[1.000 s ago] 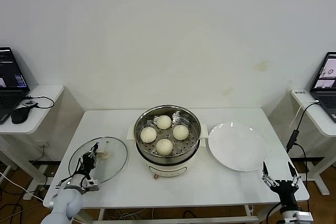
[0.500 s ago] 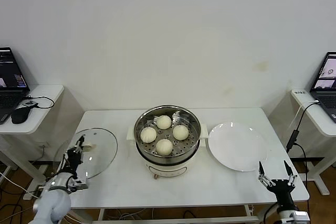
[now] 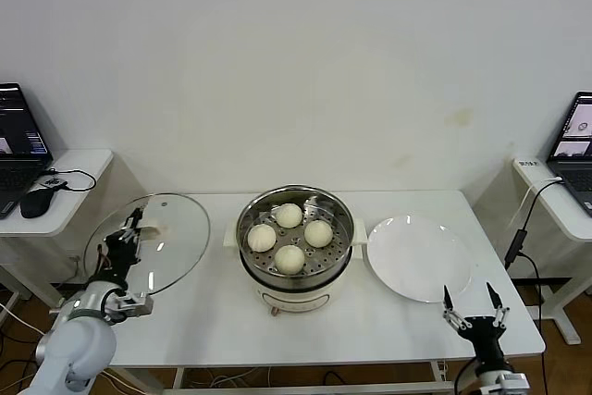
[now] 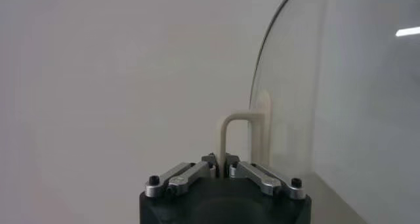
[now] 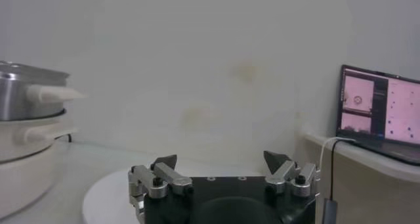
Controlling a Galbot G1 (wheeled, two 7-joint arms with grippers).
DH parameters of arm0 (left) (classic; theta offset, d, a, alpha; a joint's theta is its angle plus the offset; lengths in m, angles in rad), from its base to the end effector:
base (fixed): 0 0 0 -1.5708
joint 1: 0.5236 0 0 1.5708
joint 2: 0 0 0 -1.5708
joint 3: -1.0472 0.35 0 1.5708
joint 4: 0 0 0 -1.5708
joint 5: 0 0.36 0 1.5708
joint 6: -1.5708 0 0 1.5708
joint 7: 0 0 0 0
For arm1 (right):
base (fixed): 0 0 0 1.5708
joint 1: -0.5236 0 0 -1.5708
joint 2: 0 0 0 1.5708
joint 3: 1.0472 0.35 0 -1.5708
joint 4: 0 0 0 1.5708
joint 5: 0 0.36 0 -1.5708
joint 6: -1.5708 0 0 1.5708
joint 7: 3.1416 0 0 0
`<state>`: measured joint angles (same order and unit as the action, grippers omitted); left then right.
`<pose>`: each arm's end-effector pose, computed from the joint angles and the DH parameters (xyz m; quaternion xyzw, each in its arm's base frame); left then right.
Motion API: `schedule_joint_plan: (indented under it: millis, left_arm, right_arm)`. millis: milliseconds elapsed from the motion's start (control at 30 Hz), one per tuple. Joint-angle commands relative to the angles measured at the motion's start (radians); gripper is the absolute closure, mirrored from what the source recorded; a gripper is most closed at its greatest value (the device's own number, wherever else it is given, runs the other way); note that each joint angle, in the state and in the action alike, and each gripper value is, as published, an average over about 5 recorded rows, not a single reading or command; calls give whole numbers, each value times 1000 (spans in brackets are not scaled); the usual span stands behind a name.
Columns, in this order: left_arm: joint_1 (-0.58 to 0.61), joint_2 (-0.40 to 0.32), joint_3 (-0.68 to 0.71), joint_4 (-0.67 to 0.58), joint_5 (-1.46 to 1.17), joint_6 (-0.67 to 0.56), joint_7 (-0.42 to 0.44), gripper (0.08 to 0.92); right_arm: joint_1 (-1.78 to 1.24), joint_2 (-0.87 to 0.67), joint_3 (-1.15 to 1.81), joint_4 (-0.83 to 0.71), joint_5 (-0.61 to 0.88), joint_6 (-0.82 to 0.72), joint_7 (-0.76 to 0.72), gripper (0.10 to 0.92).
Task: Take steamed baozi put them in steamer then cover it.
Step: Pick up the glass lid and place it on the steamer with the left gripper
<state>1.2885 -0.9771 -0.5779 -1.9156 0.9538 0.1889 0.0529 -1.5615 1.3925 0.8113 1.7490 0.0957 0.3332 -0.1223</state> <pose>0.2857 0.1430 -0.2546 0.0198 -0.7208 -0.6928 0.0078 0.1660 -0.1497 -0.3968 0.0353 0.9940 -0.1028 0.0110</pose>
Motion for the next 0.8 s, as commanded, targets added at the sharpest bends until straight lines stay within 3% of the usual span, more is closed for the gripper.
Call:
schedule_joint_plan:
  millis: [33, 233, 367, 800]
  left_arm:
    - [-137, 47, 267, -143, -26, 134, 85, 863]
    - [-271, -6, 410, -106, 91, 203, 168, 863]
    - [-321, -93, 458, -76, 233, 224, 219, 863]
    - [-386, -403, 493, 47, 472, 274, 300, 863]
  right_arm:
    - [15, 32, -41, -33, -168, 26, 46, 203]
    - [46, 70, -52, -65, -277, 45, 84, 203]
    - [72, 103, -44, -82, -355, 61, 105, 203]
    - [85, 99, -57, -107, -350, 56, 101, 202]
